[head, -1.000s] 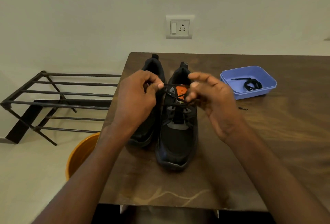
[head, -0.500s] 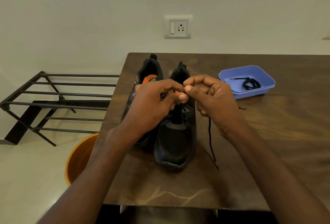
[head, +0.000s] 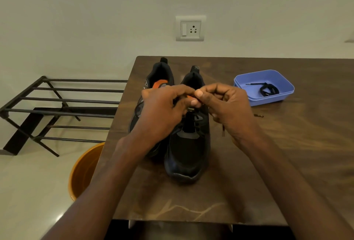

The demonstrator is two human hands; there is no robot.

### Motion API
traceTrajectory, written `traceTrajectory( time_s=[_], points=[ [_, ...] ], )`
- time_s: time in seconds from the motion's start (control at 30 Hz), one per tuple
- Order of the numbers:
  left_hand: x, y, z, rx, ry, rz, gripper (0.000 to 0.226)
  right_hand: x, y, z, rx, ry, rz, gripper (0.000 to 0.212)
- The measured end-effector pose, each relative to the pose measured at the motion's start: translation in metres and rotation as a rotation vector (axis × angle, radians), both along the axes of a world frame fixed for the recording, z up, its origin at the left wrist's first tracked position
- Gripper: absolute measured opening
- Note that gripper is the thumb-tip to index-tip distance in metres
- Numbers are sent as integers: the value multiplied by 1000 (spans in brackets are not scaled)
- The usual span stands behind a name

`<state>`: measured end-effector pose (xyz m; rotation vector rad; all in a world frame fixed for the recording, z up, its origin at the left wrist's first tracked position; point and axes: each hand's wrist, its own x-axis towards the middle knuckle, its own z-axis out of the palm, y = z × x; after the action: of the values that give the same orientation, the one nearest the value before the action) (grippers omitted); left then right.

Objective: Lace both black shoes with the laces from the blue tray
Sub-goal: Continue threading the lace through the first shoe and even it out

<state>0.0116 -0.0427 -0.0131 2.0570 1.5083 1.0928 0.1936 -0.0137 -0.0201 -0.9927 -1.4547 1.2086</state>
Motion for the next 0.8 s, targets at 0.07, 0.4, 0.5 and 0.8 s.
traceTrajectory(
  time_s=[0.07,0.4,0.5,0.8],
  points=[
    [-12,1,-2,2,21,143,13,5,3,-2,-20,10,-65,17],
    [2,4,-9,67,69,34,20,-6,1,-11,88,-129,-61,10],
    [-1,8,-13,50,-34,130,14,-11,4,-16,95,-140,-237,11],
    [2,12,-22,64,5,204,15,-16,16,-40,202,-589,-338,27]
  ],
)
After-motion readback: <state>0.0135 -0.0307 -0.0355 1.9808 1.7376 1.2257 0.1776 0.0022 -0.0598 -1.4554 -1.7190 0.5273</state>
